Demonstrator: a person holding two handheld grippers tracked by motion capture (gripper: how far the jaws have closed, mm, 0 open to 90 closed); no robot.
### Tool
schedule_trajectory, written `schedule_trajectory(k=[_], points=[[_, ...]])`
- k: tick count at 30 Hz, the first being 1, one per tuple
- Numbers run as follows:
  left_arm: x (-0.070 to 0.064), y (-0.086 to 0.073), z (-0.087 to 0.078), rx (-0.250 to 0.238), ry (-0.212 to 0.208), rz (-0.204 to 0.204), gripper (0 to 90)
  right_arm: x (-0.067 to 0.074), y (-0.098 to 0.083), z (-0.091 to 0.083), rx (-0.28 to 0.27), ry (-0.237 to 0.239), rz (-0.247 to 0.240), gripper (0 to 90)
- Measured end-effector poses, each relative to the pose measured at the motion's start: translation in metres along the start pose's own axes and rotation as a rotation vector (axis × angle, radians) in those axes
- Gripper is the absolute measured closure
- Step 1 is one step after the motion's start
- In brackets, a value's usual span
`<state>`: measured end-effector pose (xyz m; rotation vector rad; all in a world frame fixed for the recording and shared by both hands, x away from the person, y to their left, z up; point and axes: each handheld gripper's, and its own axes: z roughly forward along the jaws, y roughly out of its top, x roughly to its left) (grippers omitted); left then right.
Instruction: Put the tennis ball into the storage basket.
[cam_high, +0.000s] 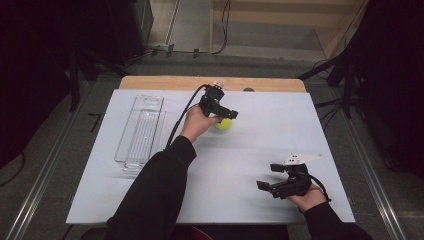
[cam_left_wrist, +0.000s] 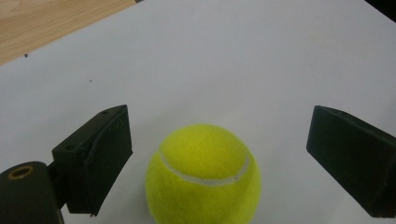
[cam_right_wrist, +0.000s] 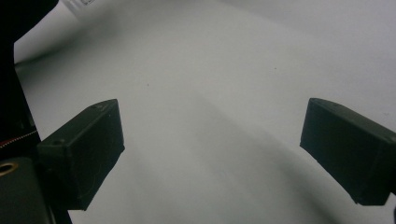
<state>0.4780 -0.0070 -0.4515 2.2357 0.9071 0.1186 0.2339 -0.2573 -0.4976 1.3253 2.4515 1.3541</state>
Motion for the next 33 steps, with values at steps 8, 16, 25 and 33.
schedule_trajectory(k=[8, 16, 25, 33], points=[[0.005, -0.009, 0.005, -0.004, -0.011, -0.033, 7.2, 0.0, 0.0, 0.0, -0.001, 0.001, -0.001, 4.5], [0.007, -0.019, 0.012, 0.001, -0.003, -0.036, 7.2, 0.0, 0.0, 0.0, 0.003, -0.007, -0.007, 4.6], [0.005, -0.028, 0.021, 0.016, -0.004, -0.038, 7.2, 0.0, 0.0, 0.0, 0.002, -0.011, -0.01, 4.6], [0.007, -0.035, 0.03, 0.037, 0.005, -0.045, 7.2, 0.0, 0.0, 0.0, 0.003, -0.014, -0.012, 4.5]])
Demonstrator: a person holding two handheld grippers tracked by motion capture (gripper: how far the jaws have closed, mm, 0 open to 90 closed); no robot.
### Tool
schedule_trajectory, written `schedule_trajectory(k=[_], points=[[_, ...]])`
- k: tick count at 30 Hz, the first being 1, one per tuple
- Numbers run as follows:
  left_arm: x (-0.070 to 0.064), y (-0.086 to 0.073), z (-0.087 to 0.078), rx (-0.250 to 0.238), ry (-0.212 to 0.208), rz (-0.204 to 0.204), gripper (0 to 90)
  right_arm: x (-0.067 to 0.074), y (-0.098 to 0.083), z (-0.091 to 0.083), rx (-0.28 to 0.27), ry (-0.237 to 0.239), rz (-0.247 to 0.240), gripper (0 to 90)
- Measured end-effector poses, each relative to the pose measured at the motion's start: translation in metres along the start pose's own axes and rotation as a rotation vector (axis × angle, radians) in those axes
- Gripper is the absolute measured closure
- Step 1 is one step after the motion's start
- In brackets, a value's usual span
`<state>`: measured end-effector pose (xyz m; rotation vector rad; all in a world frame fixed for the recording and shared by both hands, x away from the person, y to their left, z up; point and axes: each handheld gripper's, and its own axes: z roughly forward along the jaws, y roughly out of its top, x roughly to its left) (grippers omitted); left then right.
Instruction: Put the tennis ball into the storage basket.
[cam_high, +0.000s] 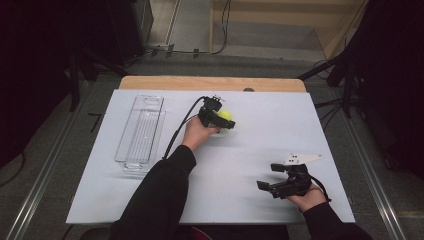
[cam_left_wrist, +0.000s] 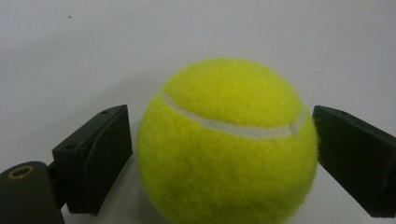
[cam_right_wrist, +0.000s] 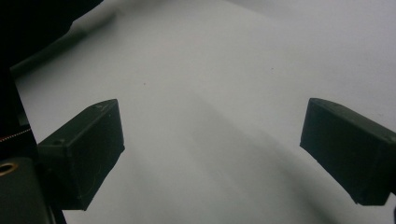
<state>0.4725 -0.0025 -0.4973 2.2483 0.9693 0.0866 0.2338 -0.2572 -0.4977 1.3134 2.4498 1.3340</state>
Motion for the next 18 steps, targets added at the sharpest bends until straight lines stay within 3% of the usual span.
schedule_trajectory(k=[5, 8, 10, 11, 12, 18], points=[[-0.0003, -0.002, 0.0033, 0.005, 0.01, 0.01, 7.2, -0.0004, 0.0, -0.0001, 0.0, -0.001, 0.0, 4.6], [-0.0015, -0.0025, 0.0022, -0.002, 0.017, 0.022, 12.2, -0.0006, -0.0001, -0.0001, -0.001, -0.001, 0.001, 4.6], [-0.0034, -0.0035, 0.0028, -0.01, 0.026, 0.033, 21.0, -0.0006, -0.0001, -0.0004, -0.002, -0.001, 0.002, 4.6], [-0.0045, -0.0042, 0.0025, -0.009, 0.049, 0.059, 21.0, -0.0006, -0.0001, -0.0004, -0.002, -0.001, 0.002, 4.6], [-0.0047, -0.0046, 0.0024, -0.012, 0.045, 0.063, 25.1, -0.0007, -0.0001, -0.0004, -0.002, -0.002, 0.002, 4.5], [-0.0055, -0.0045, 0.0024, -0.012, 0.05, 0.062, 26.4, -0.0007, -0.0002, -0.0003, -0.001, -0.002, 0.002, 4.5]])
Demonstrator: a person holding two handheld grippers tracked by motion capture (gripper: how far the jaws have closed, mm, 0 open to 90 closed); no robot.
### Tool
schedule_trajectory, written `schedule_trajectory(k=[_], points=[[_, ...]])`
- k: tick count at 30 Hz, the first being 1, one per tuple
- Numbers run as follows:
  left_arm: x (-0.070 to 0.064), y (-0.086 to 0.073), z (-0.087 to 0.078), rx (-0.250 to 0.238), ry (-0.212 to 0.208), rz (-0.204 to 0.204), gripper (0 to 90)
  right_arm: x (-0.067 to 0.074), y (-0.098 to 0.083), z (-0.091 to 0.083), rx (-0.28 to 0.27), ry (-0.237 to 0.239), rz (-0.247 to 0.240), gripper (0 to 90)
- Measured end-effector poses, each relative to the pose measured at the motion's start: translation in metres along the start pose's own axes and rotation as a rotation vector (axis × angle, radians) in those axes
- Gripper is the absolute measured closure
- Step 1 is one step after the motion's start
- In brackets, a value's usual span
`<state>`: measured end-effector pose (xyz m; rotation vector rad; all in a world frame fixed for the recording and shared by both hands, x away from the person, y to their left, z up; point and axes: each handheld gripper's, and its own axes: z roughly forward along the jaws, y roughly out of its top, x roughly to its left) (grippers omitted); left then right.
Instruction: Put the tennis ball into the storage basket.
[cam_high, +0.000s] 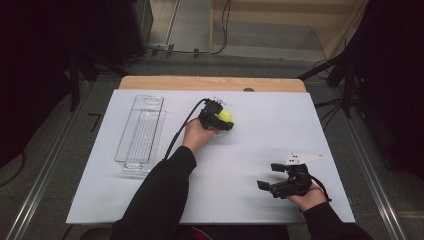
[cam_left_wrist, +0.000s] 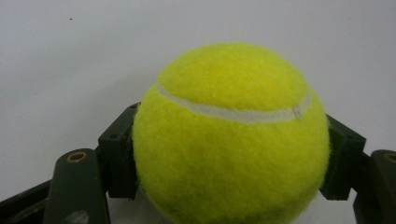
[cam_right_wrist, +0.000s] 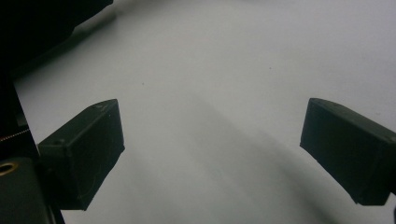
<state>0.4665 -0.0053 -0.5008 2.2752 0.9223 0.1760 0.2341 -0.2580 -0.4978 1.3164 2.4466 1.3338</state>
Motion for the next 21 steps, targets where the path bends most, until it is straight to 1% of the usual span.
schedule_trajectory(k=[4, 6, 8, 9, 11, 12, 14, 16, 17, 21], points=[[0.001, 0.0, -0.001, 0.008, -0.002, -0.004, 26.5, 0.0, 0.0, 0.0, -0.002, 0.0, -0.001, 4.5], [0.001, 0.001, -0.002, 0.006, -0.004, -0.017, 26.5, 0.0, 0.0, 0.0, -0.004, -0.001, 0.001, 4.5], [0.001, 0.001, -0.003, 0.011, -0.01, -0.015, 26.5, 0.0, 0.0, 0.0, -0.003, -0.001, 0.001, 4.5], [0.001, 0.001, -0.004, 0.012, -0.013, -0.021, 26.5, 0.0, 0.0, 0.0, -0.002, -0.003, -0.001, 4.5], [-0.001, 0.001, -0.006, 0.019, -0.016, -0.017, 26.5, 0.0, 0.0, 0.0, 0.0, -0.008, -0.003, 4.6], [-0.001, 0.001, -0.007, 0.027, -0.016, -0.006, 26.5, 0.0, 0.0, 0.0, 0.0, -0.009, -0.003, 4.5], [-0.003, 0.001, -0.009, 0.02, -0.02, -0.011, 26.5, 0.0, 0.0, 0.0, -0.002, -0.01, -0.002, 4.5], [-0.002, 0.002, -0.013, 0.013, -0.038, -0.008, 26.5, 0.0, 0.0, 0.0, -0.003, -0.009, -0.002, 4.6], [-0.003, 0.002, -0.014, 0.006, -0.044, -0.014, 26.5, 0.0, 0.0, 0.0, -0.003, -0.009, -0.002, 4.5], [-0.006, 0.002, -0.021, 0.011, -0.047, -0.007, 26.5, 0.0, 0.0, 0.0, 0.0, -0.007, -0.003, 4.6]])
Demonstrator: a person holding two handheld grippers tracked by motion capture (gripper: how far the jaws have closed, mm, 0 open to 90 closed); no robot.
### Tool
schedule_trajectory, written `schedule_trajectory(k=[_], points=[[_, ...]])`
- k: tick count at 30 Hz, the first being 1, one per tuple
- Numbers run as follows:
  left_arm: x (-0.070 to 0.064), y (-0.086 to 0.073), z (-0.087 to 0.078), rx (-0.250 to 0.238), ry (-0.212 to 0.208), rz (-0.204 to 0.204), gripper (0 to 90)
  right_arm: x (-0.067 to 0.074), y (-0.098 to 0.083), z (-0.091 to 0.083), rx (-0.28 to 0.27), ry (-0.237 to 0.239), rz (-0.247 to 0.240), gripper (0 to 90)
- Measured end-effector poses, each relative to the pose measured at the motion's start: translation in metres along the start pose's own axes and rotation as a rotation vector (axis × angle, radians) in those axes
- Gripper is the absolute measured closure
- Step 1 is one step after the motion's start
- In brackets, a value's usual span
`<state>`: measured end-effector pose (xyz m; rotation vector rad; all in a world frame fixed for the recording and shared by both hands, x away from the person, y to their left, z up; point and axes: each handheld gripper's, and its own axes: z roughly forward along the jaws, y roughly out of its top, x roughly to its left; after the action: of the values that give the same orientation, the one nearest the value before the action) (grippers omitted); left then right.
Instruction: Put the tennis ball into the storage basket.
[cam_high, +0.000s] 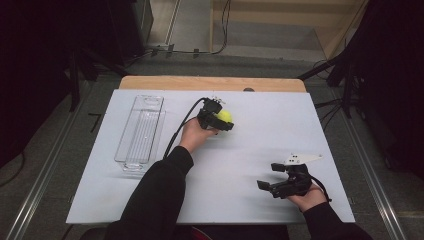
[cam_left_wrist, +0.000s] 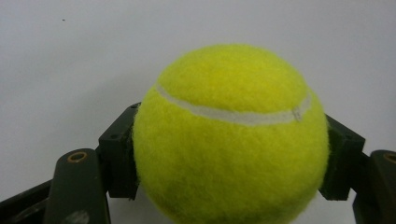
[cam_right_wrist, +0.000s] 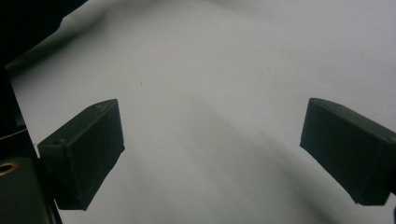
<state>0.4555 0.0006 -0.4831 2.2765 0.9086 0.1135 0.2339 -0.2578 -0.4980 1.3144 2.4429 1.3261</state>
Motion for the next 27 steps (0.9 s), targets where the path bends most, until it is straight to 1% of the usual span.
schedule_trajectory(k=[6, 8, 9, 10, 12, 14, 17, 18, 21, 25, 27], points=[[-0.001, -0.004, -0.008, 0.004, -0.024, 0.004, 26.4, 0.0, 0.0, 0.0, 0.0, -0.002, 0.003, 4.6], [0.0, -0.006, -0.01, 0.011, -0.036, -0.002, 26.4, 0.0, 0.0, 0.0, 0.0, -0.001, 0.002, 4.6], [0.0, -0.006, -0.011, 0.014, -0.038, -0.008, 26.4, 0.0, 0.0, 0.0, 0.002, -0.002, 0.001, 4.6], [0.0, -0.007, -0.013, 0.017, -0.038, -0.002, 26.4, 0.0, 0.0, 0.0, 0.001, -0.002, 0.002, 4.5], [-0.001, -0.009, -0.015, 0.014, -0.038, -0.006, 26.5, 0.0, 0.0, 0.0, -0.001, 0.0, 0.003, 4.6], [-0.001, -0.011, -0.019, 0.015, -0.046, -0.017, 26.5, 0.0, 0.0, 0.0, 0.0, -0.001, 0.007, 4.6], [-0.001, -0.013, -0.023, 0.017, -0.048, -0.022, 26.5, -0.001, 0.0, 0.0, -0.003, -0.001, 0.008, 4.5], [-0.001, -0.014, -0.025, 0.024, -0.047, -0.014, 26.5, -0.001, 0.0, 0.0, -0.003, -0.002, 0.007, 4.5], [-0.002, -0.016, -0.028, 0.027, -0.051, -0.022, 26.5, -0.001, 0.0, 0.0, -0.002, -0.003, 0.007, 4.5], [-0.004, -0.018, -0.033, 0.021, -0.059, -0.015, 26.4, -0.001, 0.0, 0.001, -0.004, -0.004, 0.01, 4.6], [-0.004, -0.019, -0.036, 0.016, -0.063, -0.019, 26.5, -0.001, 0.0, 0.002, -0.001, -0.002, 0.012, 4.5]])
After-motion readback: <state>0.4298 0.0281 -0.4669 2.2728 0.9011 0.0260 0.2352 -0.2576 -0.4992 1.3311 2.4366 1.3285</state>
